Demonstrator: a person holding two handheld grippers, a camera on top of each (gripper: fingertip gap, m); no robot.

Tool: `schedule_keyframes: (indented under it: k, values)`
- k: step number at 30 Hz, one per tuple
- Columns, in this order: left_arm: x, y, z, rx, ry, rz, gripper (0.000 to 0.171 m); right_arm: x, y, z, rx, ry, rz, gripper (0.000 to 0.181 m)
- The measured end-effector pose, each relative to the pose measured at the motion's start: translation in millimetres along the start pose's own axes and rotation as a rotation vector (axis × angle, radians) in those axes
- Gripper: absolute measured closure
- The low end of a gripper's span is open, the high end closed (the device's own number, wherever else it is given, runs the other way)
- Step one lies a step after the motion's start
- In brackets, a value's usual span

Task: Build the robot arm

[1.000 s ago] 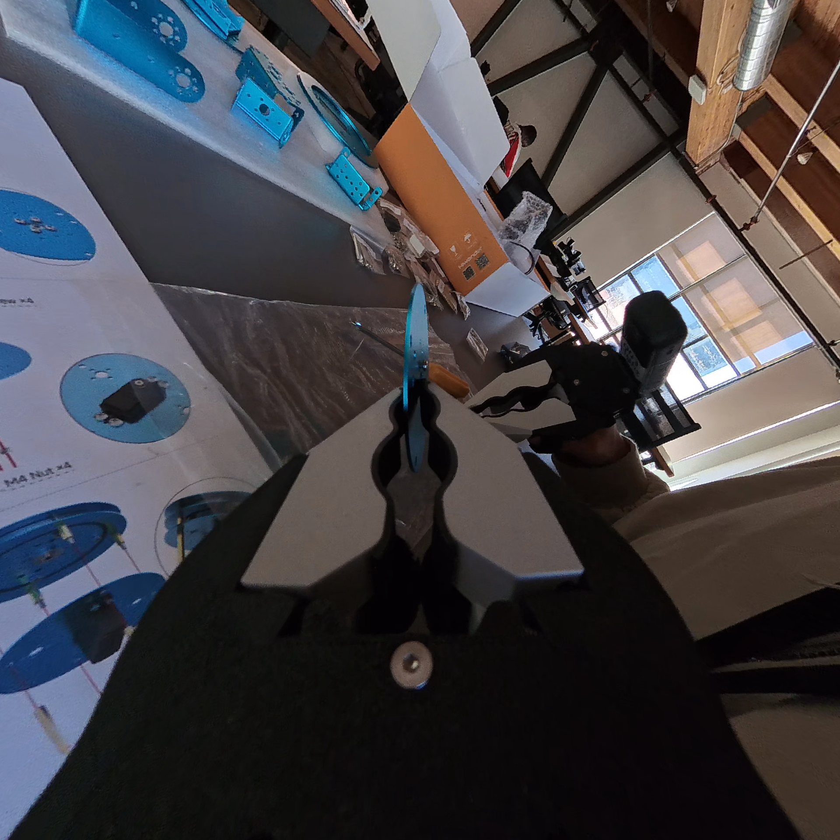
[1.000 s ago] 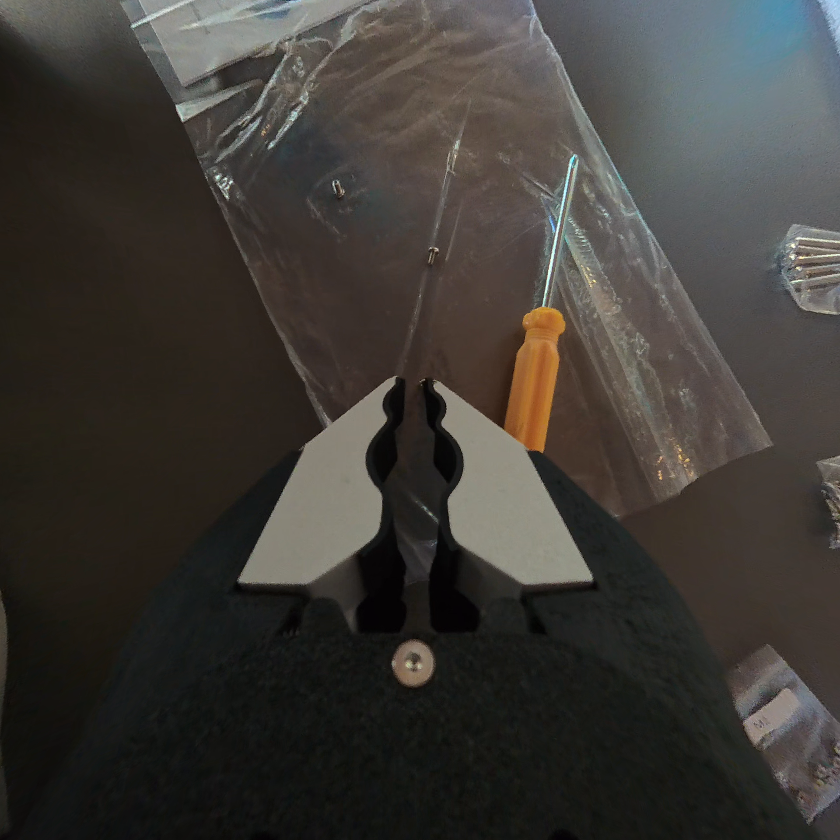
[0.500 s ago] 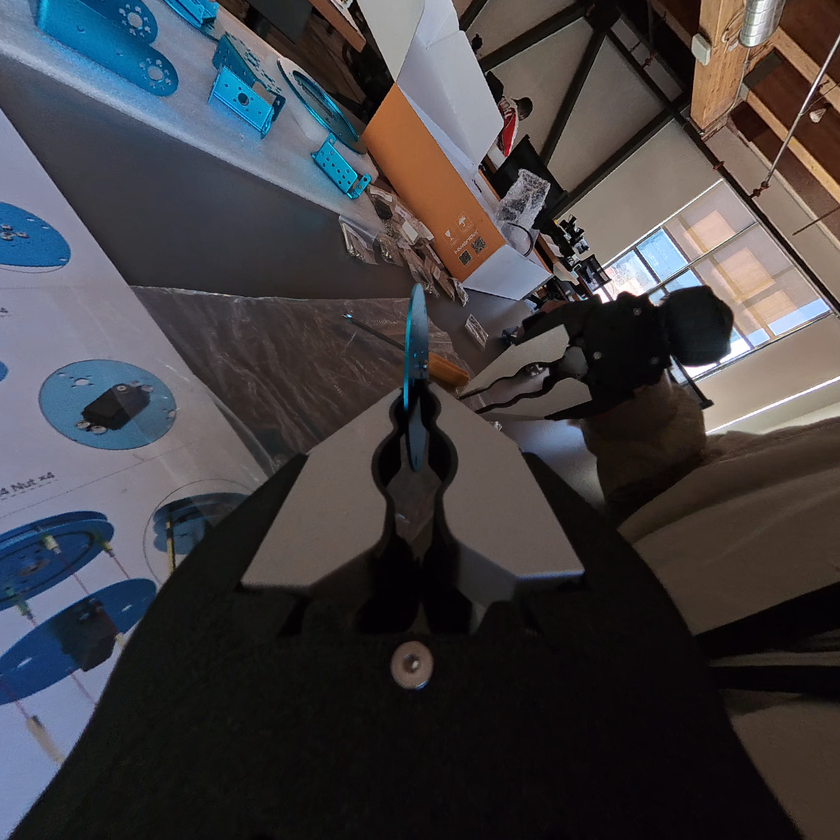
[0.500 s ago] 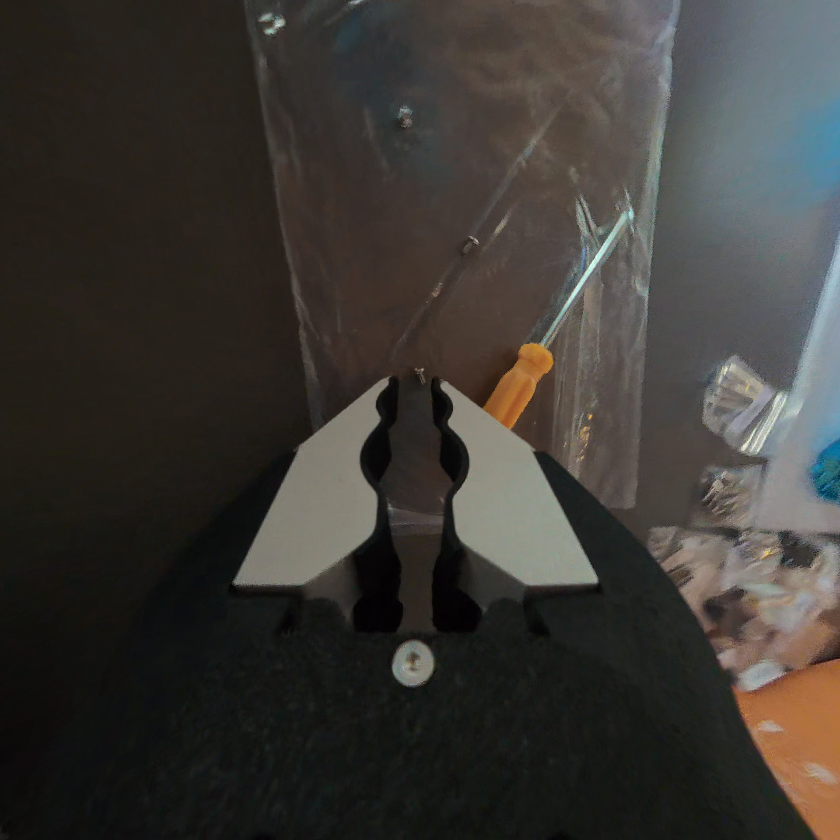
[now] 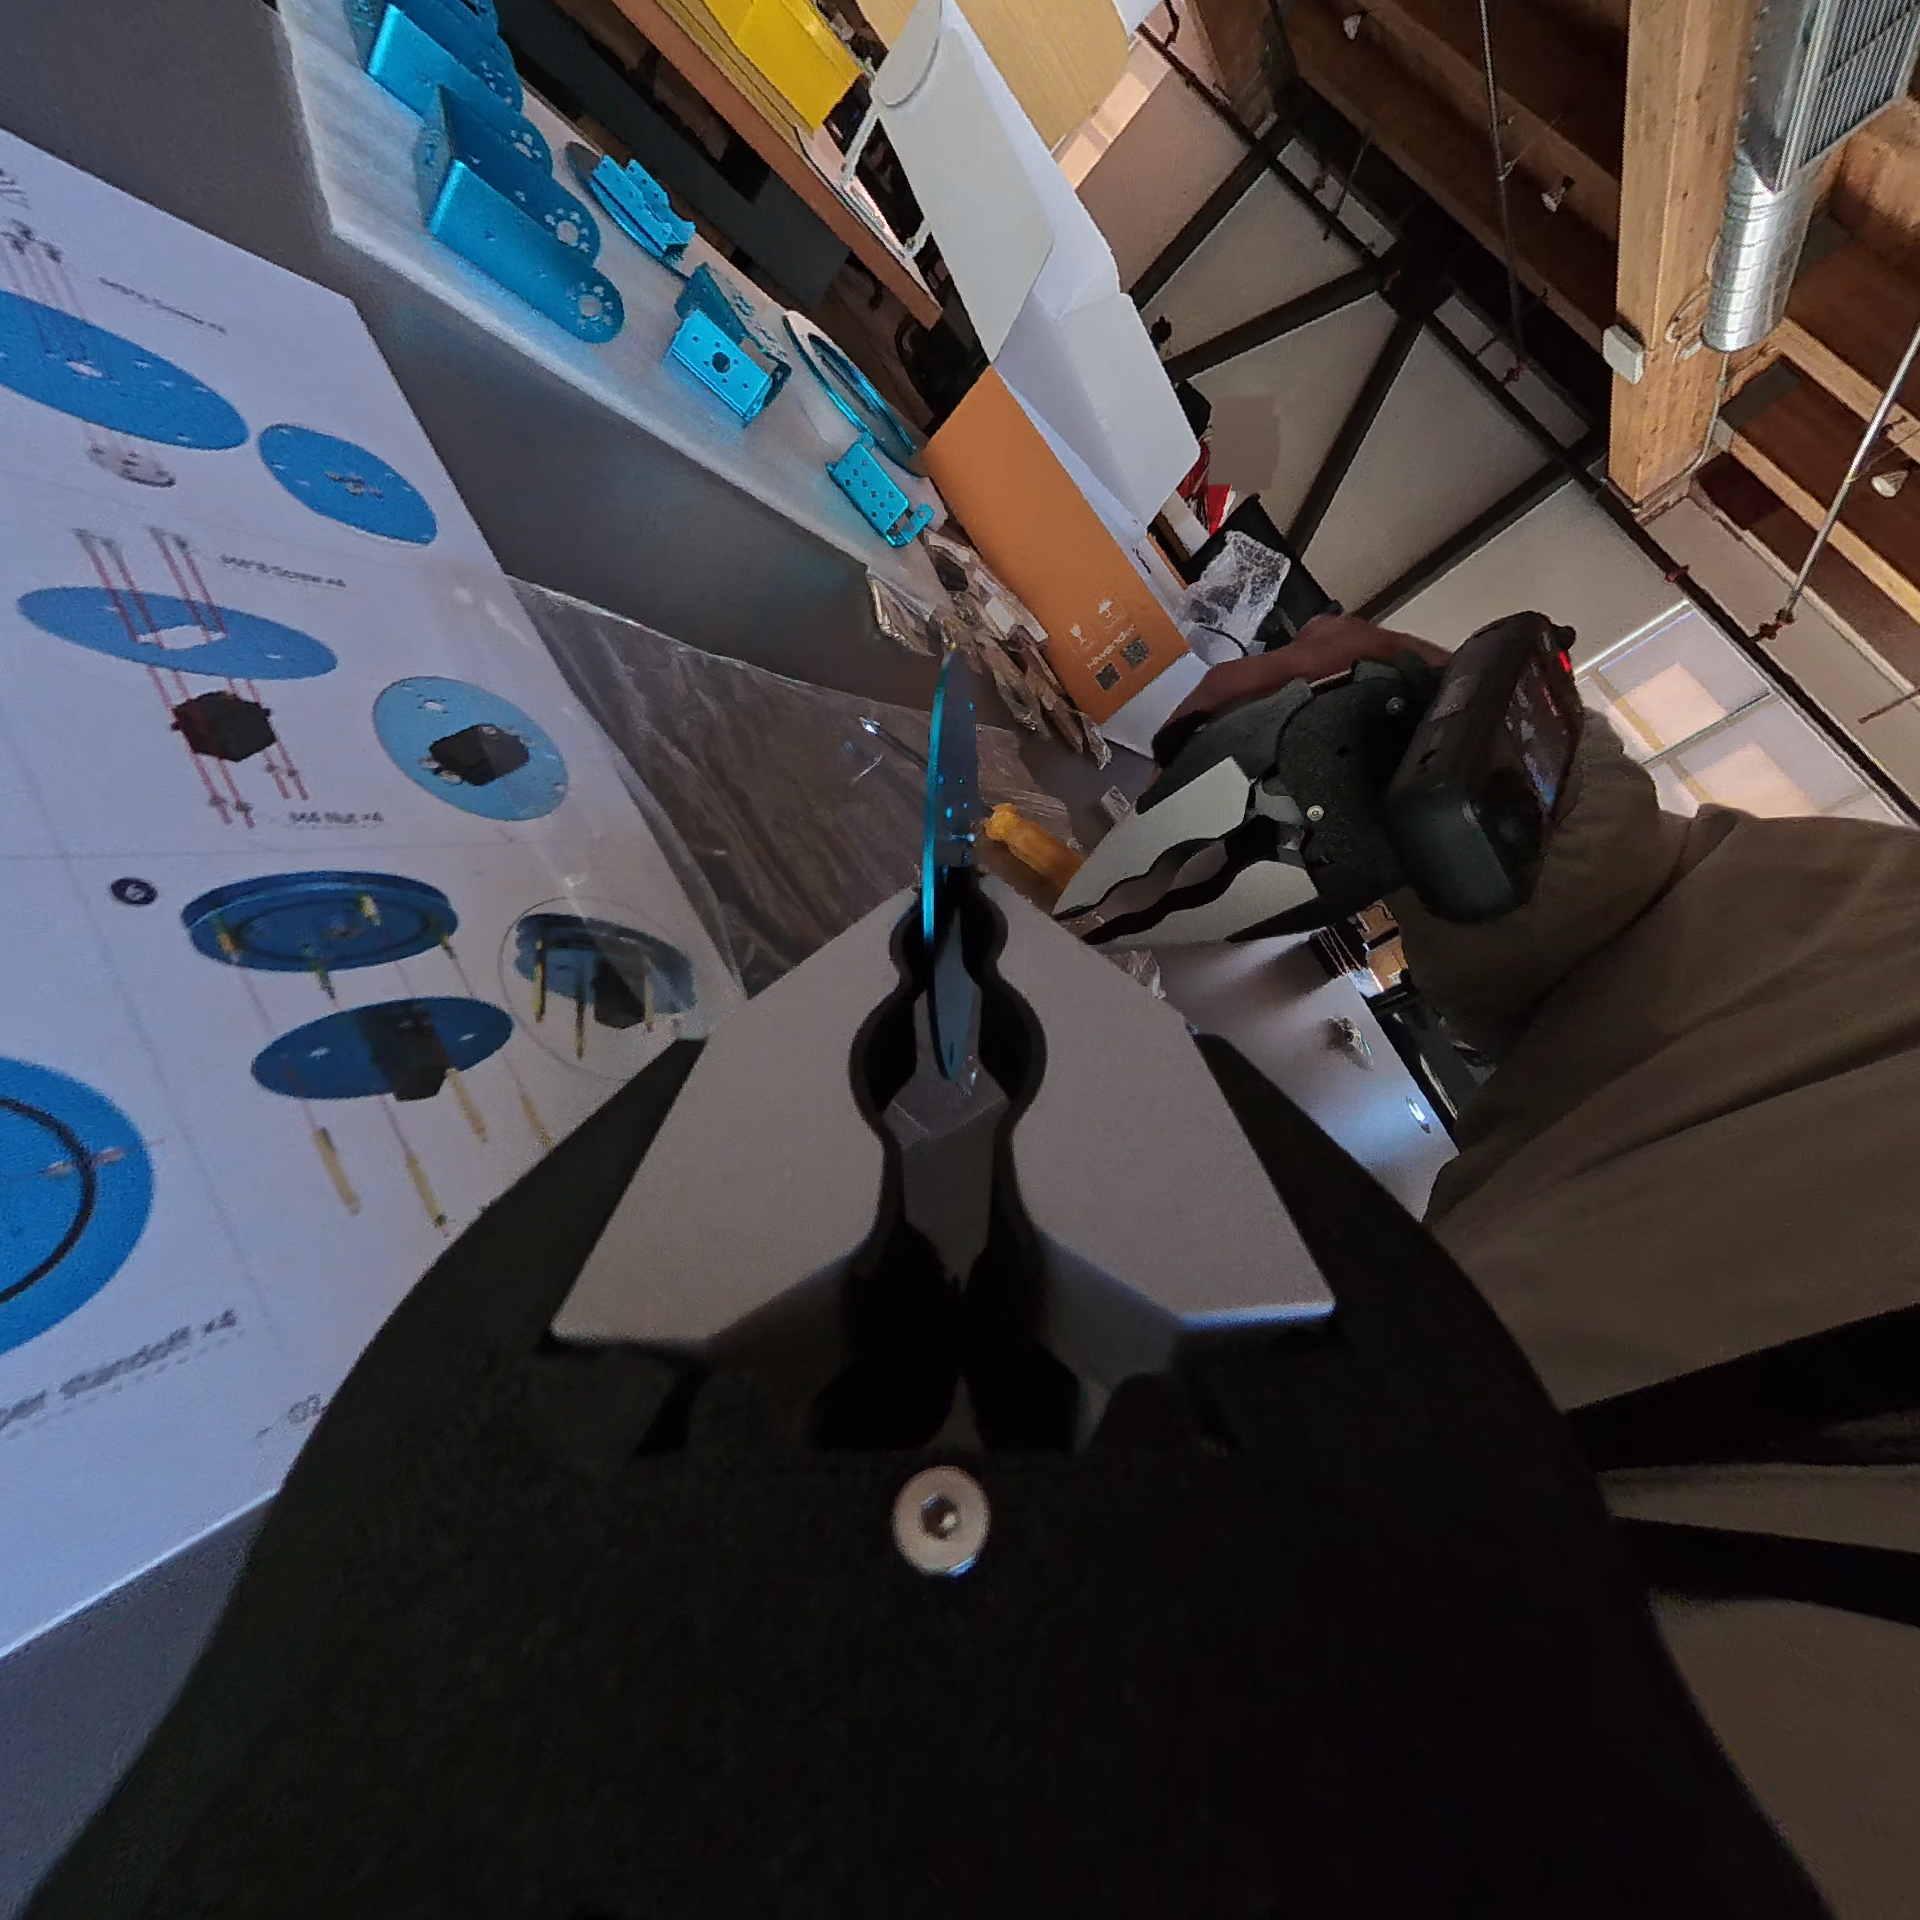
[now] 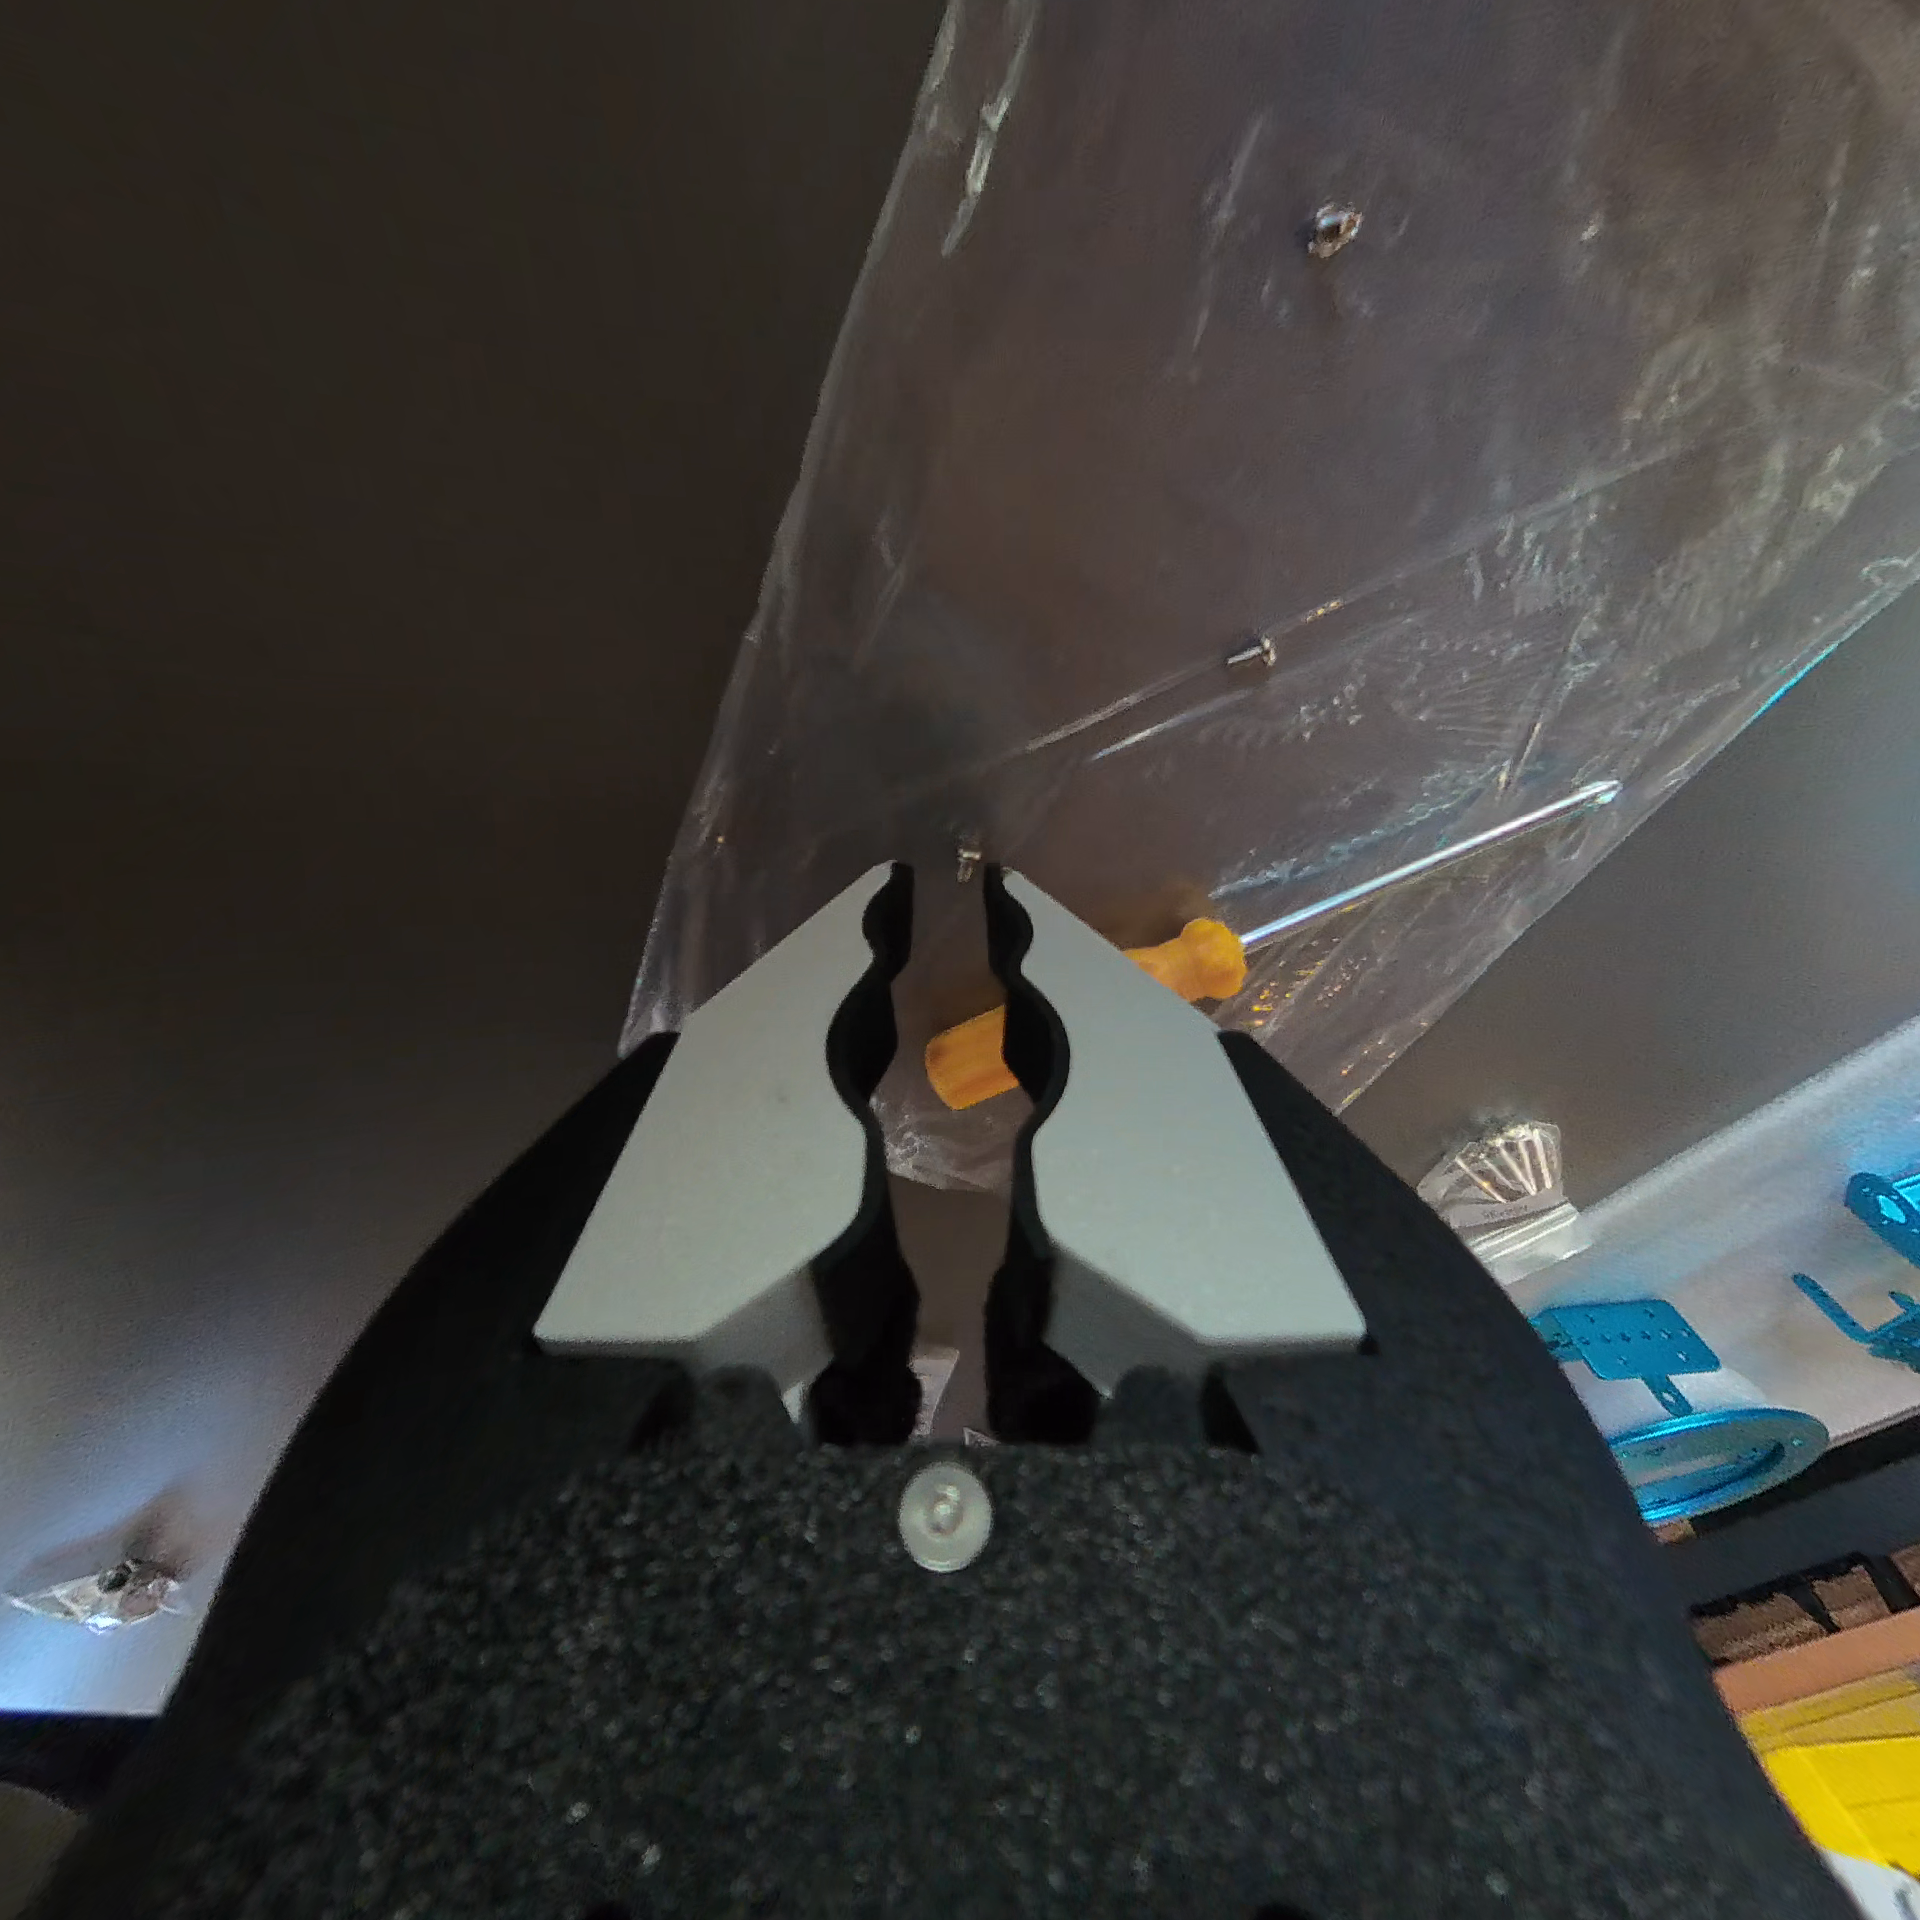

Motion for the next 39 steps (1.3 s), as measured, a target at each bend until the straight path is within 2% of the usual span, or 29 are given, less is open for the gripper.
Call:
schedule_keyframes:
  k: [5,16,22,25,29,32,34,36,39]
  values:
    - [-8,3,3,-0.019,-0.002,-0.008,0.168,3,-2,-2,0.015,-0.029,0.015,0.169]
    - [0,5,4,-0.030,0.038,0.016,0.168,5,-2,-2,0.025,-0.038,0.041,0.177]
    - [2,5,5,-0.036,0.036,0.017,0.168,2,-3,-5,0.045,-0.009,0.006,0.178]
    - [7,3,7,-0.081,0.047,0.006,0.168,-13,-11,-17,0.159,0.029,-0.140,0.178]
    - [23,-6,9,-0.271,0.172,-0.068,0.168,-47,-42,-38,0.433,0.098,-0.589,0.178]
    - [40,-9,9,-0.419,0.277,-0.110,0.169,-65,-60,-53,0.635,0.255,-0.899,0.178]
    - [51,-7,9,-0.468,0.299,-0.109,0.168,-72,-70,-58,0.745,0.376,-1.040,0.178]
    - [60,-5,7,-0.487,0.299,-0.100,0.167,-69,-77,-59,0.819,0.493,-1.072,0.179]
    - [70,-2,4,-0.473,0.290,-0.072,0.168,-60,-84,-56,0.826,0.601,-1.015,0.178]
Point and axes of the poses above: each gripper's, where its closed fingertips meet, x out along the fingers, y out of its underside, z = x × y across the jaws, the point moved 5 cm from there along -x, back along the fingers, and after that the axes turned 8 degrees about y, right-handed, at the moved point
